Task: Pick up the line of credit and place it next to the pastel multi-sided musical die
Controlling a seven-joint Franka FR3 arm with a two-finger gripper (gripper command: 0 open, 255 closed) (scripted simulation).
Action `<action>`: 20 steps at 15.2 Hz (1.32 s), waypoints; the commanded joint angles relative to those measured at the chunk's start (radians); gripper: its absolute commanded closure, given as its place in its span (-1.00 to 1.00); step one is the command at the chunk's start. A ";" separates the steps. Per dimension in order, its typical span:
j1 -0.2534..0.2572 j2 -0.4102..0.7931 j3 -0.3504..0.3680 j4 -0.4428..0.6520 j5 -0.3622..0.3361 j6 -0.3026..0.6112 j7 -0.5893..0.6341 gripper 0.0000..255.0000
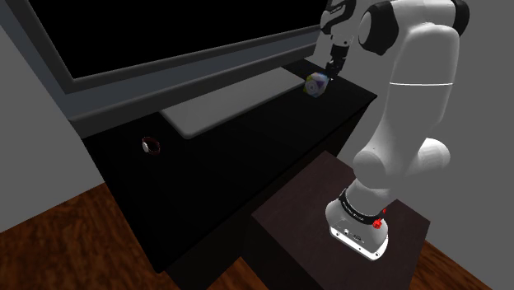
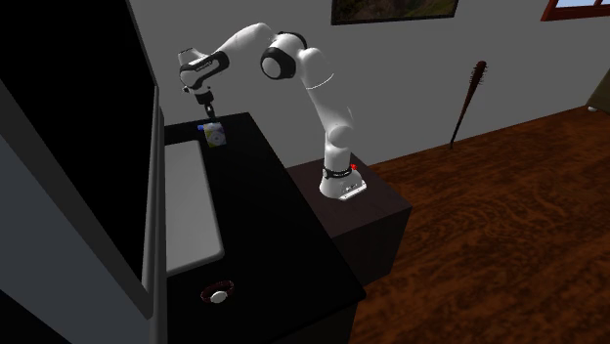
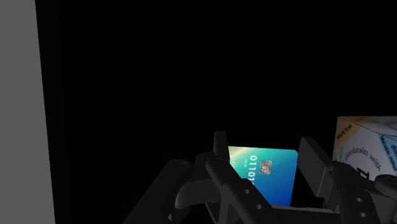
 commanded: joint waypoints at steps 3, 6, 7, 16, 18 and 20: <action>-0.004 0.023 0.004 -0.022 0.009 0.043 -0.005 1.00; -0.005 0.027 0.005 -0.027 0.011 0.052 -0.005 1.00; -0.005 0.027 0.005 -0.027 0.011 0.052 -0.005 1.00; -0.005 0.027 0.005 -0.027 0.011 0.052 -0.005 -1.00; -0.005 0.027 0.005 -0.027 0.011 0.052 -0.005 -1.00; -0.004 0.014 0.002 0.023 0.004 -0.009 -0.001 -1.00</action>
